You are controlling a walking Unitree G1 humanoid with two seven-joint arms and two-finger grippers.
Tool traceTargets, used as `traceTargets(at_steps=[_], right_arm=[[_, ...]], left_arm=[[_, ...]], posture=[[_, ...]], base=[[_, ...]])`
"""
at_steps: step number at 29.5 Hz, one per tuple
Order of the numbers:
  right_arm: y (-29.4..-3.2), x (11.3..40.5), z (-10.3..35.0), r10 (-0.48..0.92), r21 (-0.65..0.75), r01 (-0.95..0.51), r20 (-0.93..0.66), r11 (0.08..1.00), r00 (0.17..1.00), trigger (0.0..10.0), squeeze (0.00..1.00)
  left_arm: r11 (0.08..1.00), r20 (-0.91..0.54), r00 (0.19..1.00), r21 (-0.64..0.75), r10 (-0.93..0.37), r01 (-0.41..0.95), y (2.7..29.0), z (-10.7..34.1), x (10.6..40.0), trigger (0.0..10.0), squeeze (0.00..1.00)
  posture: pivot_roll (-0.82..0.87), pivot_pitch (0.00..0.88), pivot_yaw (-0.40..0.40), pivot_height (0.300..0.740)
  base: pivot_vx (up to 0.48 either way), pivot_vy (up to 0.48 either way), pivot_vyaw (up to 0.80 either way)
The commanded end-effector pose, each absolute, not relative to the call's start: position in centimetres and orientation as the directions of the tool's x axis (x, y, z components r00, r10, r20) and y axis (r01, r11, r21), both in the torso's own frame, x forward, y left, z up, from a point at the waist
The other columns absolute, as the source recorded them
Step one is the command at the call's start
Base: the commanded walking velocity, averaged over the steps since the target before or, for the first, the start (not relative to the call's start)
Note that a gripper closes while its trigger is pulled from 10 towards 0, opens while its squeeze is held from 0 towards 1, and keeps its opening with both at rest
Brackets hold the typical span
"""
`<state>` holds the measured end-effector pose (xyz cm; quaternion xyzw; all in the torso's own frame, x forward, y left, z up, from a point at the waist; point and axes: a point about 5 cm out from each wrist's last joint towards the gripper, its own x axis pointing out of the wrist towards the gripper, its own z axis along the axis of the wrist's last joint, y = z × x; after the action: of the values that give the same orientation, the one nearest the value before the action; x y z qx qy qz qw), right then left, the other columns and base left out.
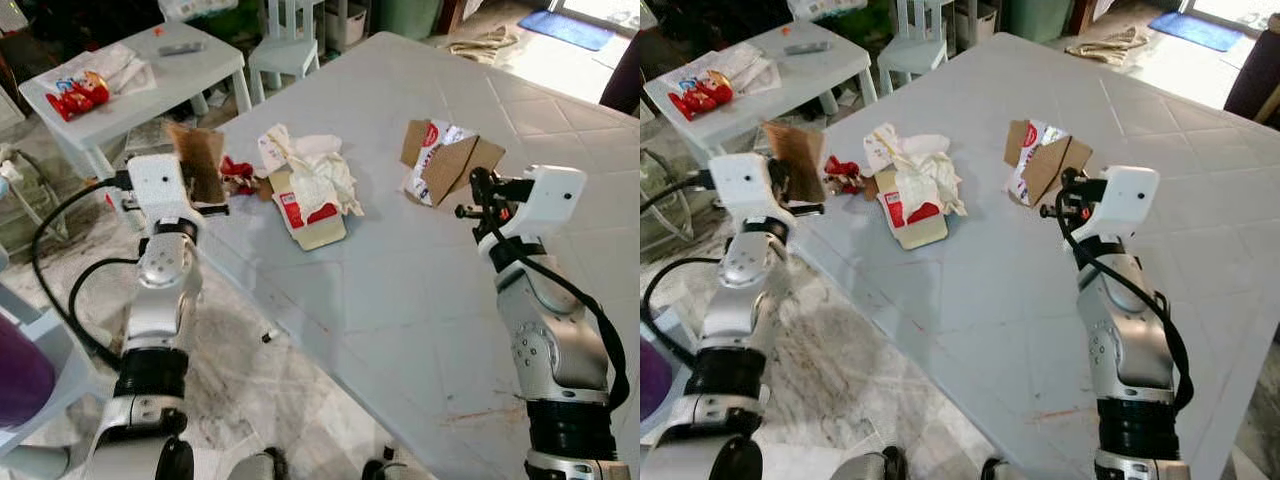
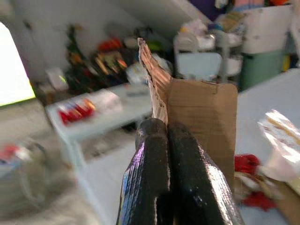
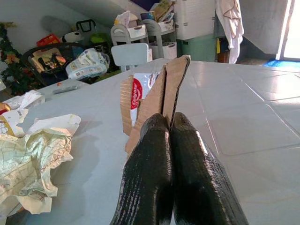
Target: Picking trash to rubbish bin
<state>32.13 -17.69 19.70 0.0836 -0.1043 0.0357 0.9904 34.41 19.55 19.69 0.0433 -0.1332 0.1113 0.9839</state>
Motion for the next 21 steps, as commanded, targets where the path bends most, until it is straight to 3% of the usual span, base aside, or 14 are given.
traceTargets(at_steps=[1,4,7,18,21], right_arm=[[-17.5,32.0,19.8,0.056,0.158,-0.092,0.217,0.983,0.975,0.0,0.0],[-17.2,31.9,19.6,0.062,0.163,-0.098,0.211,0.982,0.976,0.0,0.0],[-17.0,31.9,19.5,0.065,0.167,-0.102,0.209,0.981,0.976,0.0,0.0],[-17.0,32.0,19.5,0.071,0.163,-0.106,0.205,0.981,0.976,0.0,0.0],[-17.0,32.1,19.5,0.076,0.158,-0.109,0.202,0.981,0.976,0.0,0.0]], left_arm=[[0.958,0.343,0.913,0.101,0.219,-0.268,19.7,21.0,33.7,0.0,0.0],[0.941,0.449,0.871,0.163,0.197,-0.297,19.5,22.8,32.6,0.0,0.0],[0.939,0.464,0.867,0.177,0.184,-0.295,19.4,23.2,32.1,0.0,0.0],[0.943,0.381,0.9,0.161,0.212,-0.29,19.1,20.9,29.7,0.0,0.0],[0.945,0.37,0.904,0.154,0.216,-0.289,19.0,20.7,29.6,0.0,0.0]], posture=[[0.05,0.174,-0.01,0.74],[0.07,0.185,-0.01,0.74],[0.08,0.191,-0.007,0.74],[0.08,0.197,-0.014,0.74],[0.08,0.196,-0.02,0.74]], base=[[0.0,0.0,0.0],[0.0,0.0,0.0],[0.0,0.0,0.0],[0.0,0.0,0.0],[0.0,0.0,0.69]])
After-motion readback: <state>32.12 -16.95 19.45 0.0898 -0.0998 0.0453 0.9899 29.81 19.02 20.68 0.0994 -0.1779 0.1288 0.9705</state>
